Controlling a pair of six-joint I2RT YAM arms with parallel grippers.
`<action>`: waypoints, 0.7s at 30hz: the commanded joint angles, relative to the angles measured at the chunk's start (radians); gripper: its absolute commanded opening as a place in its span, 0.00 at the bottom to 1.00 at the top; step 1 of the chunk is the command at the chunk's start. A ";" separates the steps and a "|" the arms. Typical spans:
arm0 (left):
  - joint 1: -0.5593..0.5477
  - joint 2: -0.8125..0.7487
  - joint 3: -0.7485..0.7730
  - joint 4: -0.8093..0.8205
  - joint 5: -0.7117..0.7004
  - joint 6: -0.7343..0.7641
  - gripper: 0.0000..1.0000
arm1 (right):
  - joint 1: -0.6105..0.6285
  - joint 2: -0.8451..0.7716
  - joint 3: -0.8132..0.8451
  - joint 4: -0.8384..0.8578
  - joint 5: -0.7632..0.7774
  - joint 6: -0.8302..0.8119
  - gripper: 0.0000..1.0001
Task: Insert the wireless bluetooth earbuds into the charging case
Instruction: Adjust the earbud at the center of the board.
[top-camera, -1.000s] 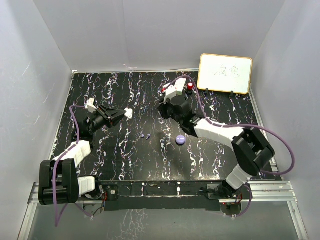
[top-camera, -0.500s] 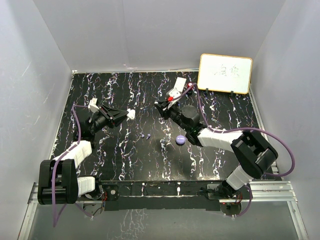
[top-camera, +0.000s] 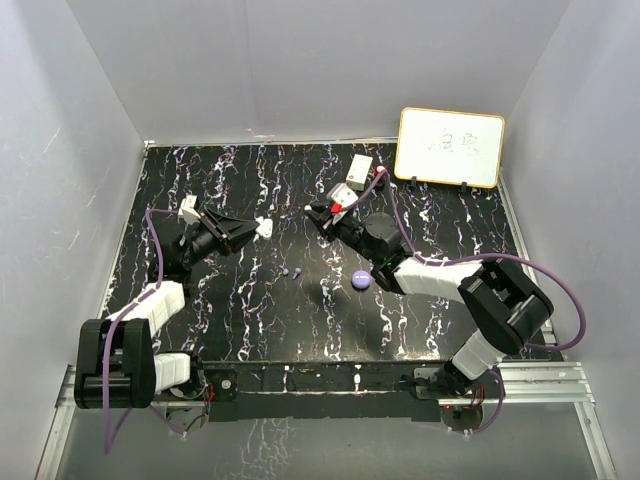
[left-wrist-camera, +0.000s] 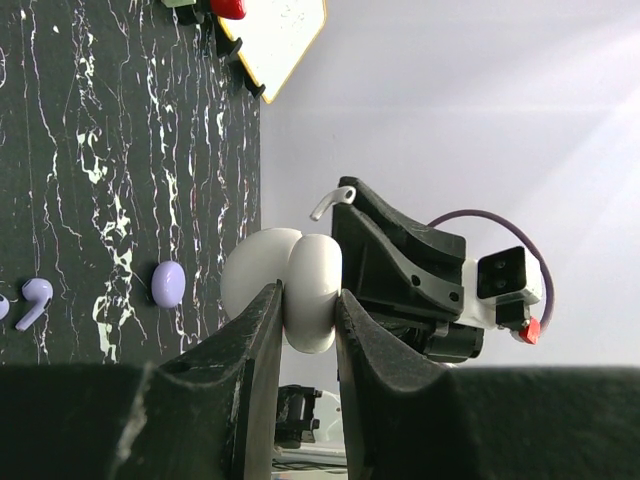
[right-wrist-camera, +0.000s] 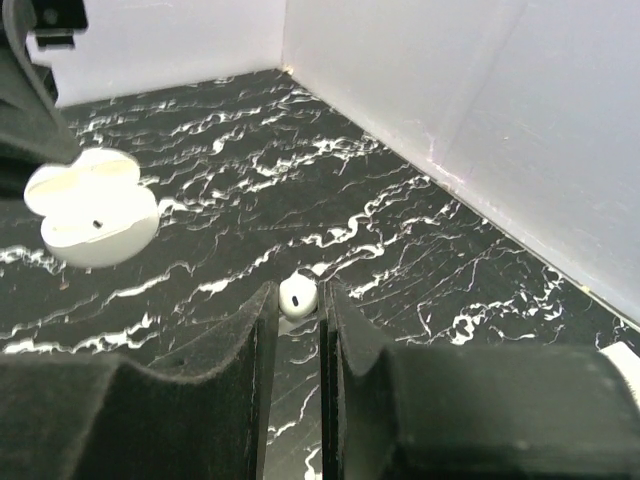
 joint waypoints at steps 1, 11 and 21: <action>-0.002 -0.012 0.029 0.011 0.004 0.000 0.00 | 0.000 -0.016 0.022 -0.108 -0.097 -0.082 0.00; -0.003 -0.005 0.028 0.009 0.007 0.006 0.00 | -0.030 0.044 -0.026 -0.154 -0.289 -0.090 0.00; -0.004 -0.010 0.033 -0.007 0.007 0.015 0.00 | -0.106 0.192 -0.033 0.055 -0.402 0.136 0.00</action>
